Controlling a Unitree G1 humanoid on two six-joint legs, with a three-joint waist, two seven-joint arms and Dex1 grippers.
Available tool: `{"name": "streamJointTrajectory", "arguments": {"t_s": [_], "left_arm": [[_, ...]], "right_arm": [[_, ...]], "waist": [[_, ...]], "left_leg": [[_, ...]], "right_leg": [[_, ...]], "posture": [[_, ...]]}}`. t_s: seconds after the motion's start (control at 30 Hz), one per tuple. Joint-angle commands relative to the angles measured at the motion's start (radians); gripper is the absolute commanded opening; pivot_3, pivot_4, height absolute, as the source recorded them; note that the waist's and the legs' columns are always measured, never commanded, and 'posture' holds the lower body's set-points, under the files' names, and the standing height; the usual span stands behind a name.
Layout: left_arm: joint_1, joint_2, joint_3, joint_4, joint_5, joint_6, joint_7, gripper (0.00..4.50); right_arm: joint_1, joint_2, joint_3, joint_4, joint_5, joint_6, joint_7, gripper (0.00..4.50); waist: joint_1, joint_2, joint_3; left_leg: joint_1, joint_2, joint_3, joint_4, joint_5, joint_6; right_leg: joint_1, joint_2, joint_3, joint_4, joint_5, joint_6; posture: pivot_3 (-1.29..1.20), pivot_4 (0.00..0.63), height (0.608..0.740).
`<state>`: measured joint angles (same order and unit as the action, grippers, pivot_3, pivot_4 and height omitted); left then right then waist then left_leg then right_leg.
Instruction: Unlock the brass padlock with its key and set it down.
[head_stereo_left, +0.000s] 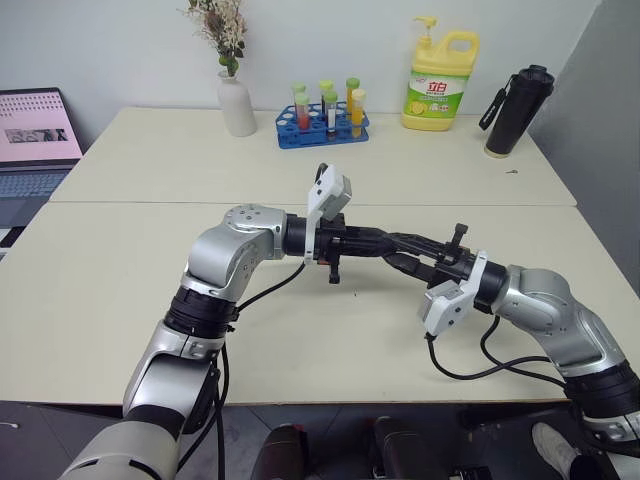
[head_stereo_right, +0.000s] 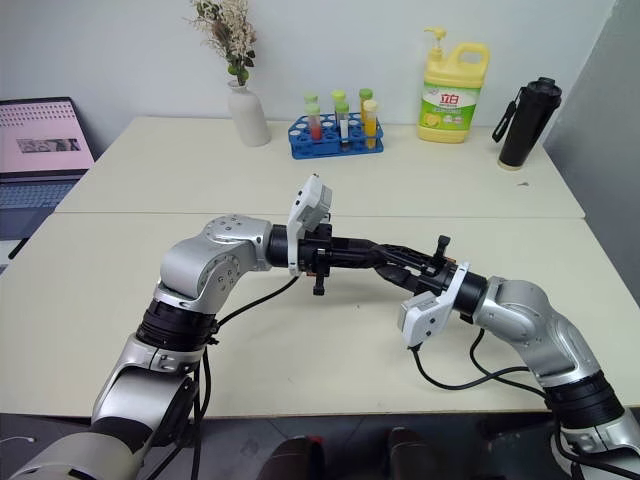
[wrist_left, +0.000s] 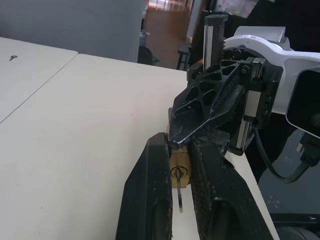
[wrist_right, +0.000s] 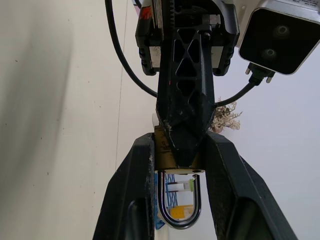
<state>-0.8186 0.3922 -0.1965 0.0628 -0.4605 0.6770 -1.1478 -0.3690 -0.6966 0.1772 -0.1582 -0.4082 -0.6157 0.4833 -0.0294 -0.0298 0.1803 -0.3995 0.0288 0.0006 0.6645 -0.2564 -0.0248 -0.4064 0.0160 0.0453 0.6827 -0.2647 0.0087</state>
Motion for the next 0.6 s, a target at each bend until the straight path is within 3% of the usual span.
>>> {"name": "streamJointTrajectory", "arguments": {"t_s": [0.03,0.1,0.43,0.6], "left_arm": [[-0.021,0.015,0.011,-0.002,0.005,-0.009,0.002,0.18],[-0.020,0.015,0.011,-0.001,0.004,-0.010,0.000,0.18],[-0.022,0.018,0.017,0.017,0.021,-0.070,0.000,0.18],[-0.033,0.014,0.021,0.030,0.014,-0.091,-0.017,0.18]], "right_arm": [[-0.009,-0.003,-0.029,-0.037,0.020,0.002,-0.004,0.94],[-0.008,-0.003,-0.035,-0.036,0.030,0.010,-0.003,0.94],[0.070,-0.034,-0.129,-0.084,0.243,0.228,0.090,4.49],[0.154,-0.060,-0.173,-0.220,0.471,0.442,0.205,4.50]], "waist": [[0.000,0.000,0.000],[0.000,0.000,0.000],[0.001,0.000,0.000],[0.002,0.000,0.000]], "left_leg": [[0.000,0.000,0.000,0.000,0.000,0.000],[0.000,0.000,0.000,0.000,0.000,0.000],[0.000,0.000,0.000,0.000,0.000,0.000],[0.000,0.000,0.000,0.000,0.000,0.000]], "right_leg": [[0.000,0.000,0.000,0.000,0.000,0.000],[0.000,0.000,0.000,0.000,0.000,0.000],[0.000,0.000,0.000,0.000,0.000,0.000],[0.000,0.000,0.000,0.000,0.000,0.000]], "posture": [[0.00,0.150,0.740],[0.00,0.150,0.740],[0.00,0.150,0.740],[0.00,0.150,0.740]]}}
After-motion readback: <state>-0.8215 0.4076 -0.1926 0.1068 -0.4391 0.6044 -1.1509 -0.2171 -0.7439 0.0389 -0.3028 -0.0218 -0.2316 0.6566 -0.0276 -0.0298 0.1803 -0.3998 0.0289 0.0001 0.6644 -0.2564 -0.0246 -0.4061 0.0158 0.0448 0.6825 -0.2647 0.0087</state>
